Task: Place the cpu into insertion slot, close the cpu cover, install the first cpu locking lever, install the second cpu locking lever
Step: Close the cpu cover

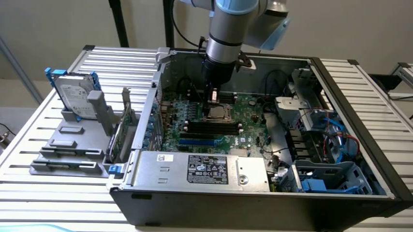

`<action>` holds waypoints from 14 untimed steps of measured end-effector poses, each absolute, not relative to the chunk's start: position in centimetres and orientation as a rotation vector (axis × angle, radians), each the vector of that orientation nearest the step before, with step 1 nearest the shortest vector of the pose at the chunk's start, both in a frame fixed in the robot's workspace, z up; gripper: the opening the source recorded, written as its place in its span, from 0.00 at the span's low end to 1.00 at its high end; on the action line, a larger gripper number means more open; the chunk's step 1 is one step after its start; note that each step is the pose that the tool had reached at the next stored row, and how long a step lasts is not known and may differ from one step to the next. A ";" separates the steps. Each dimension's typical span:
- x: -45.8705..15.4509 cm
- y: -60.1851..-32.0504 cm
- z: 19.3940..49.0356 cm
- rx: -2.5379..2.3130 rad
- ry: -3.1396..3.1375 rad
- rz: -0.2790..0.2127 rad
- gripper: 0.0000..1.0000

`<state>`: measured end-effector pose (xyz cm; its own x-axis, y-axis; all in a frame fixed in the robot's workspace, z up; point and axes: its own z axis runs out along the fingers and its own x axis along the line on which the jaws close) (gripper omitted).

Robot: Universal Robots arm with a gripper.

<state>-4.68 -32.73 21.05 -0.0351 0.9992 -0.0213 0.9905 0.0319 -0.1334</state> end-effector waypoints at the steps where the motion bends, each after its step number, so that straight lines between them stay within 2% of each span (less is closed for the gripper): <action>1: -4.7 -32.7 20.9 -2.126 -2.199 0.170 0.11; 8: -4.7 -32.7 20.4 -2.126 -2.199 0.169 0.11; 14: -4.9 -32.8 21.9 -2.125 -2.199 0.168 0.11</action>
<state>-4.90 -32.76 21.89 -0.0353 0.9992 -0.0190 0.9905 0.0324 -0.1335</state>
